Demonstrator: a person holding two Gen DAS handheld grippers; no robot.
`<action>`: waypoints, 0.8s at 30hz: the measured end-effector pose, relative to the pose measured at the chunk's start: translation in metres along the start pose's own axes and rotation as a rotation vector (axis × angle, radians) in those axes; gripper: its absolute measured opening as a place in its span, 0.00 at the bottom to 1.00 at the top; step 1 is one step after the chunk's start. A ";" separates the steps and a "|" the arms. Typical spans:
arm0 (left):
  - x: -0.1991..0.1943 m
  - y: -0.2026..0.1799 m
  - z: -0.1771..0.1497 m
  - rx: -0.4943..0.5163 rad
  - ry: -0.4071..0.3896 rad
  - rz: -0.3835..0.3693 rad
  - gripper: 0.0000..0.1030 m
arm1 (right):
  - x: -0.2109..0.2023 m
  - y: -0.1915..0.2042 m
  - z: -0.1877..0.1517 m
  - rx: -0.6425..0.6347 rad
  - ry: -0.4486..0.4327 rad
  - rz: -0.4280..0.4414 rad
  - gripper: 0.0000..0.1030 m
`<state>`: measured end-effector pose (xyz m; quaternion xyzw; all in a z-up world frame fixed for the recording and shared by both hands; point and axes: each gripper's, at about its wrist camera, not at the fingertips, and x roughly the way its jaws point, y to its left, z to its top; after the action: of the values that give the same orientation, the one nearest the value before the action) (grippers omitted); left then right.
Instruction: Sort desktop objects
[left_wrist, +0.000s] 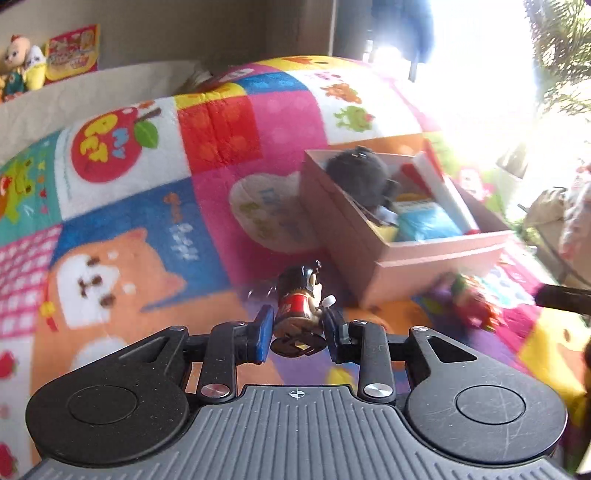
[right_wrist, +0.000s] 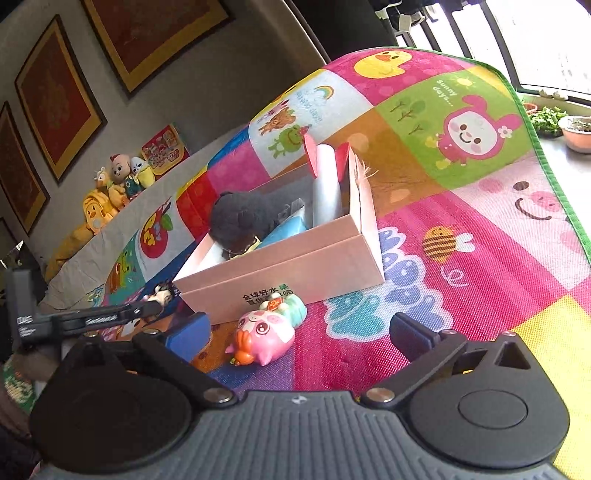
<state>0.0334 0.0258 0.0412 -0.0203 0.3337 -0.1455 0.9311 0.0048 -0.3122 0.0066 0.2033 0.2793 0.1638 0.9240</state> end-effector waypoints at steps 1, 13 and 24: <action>-0.009 -0.008 -0.010 -0.010 0.011 -0.054 0.32 | 0.001 0.001 0.000 -0.004 0.003 -0.005 1.00; -0.002 -0.051 -0.047 -0.003 0.059 -0.212 0.45 | 0.006 -0.001 -0.002 0.031 0.034 -0.105 1.00; -0.018 -0.003 -0.046 0.005 -0.023 0.063 0.75 | 0.016 0.007 -0.001 0.005 0.072 -0.165 1.00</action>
<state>-0.0091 0.0306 0.0172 -0.0091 0.3229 -0.1168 0.9392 0.0152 -0.2991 0.0019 0.1757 0.3287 0.0934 0.9232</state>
